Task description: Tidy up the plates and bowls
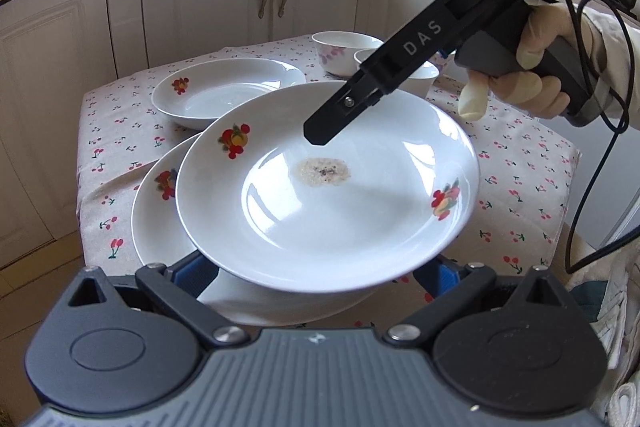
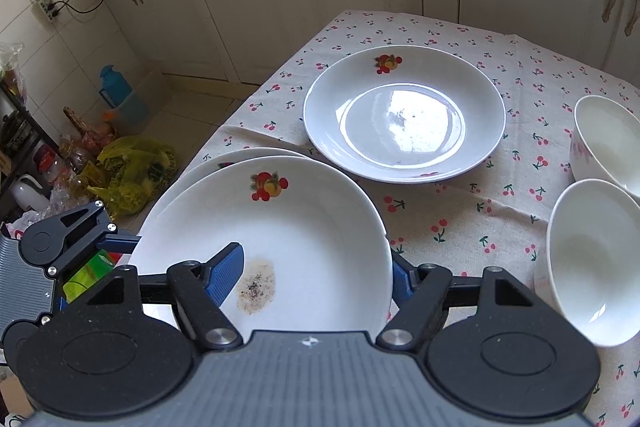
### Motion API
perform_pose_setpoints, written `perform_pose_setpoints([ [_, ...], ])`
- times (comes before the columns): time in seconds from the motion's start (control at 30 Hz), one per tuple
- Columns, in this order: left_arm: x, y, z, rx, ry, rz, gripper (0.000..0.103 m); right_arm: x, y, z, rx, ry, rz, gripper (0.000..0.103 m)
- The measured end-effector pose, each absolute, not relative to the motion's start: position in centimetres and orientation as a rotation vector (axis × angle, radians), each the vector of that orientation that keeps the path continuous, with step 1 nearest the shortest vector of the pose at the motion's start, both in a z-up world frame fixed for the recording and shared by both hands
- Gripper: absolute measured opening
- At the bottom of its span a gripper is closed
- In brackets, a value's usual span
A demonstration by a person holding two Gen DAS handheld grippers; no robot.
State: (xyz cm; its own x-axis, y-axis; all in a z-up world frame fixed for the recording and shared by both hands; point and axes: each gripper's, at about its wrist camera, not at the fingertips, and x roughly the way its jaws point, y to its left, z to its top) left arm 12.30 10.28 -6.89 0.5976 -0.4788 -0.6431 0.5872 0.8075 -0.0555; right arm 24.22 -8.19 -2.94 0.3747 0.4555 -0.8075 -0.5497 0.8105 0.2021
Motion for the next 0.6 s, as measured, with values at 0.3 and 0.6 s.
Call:
perform_pose_setpoints([
  [0.3,13.3,10.6,-7.1,0.146,0.742,-0.643,0.102,24.4,-7.7,-2.9,-0.112,1.014,0.601,0.078],
  [0.6,13.9,10.6,-6.8,0.14,0.787,-0.644,0.102,24.3,-7.2,-2.5,-0.116,1.036,0.567,0.078],
])
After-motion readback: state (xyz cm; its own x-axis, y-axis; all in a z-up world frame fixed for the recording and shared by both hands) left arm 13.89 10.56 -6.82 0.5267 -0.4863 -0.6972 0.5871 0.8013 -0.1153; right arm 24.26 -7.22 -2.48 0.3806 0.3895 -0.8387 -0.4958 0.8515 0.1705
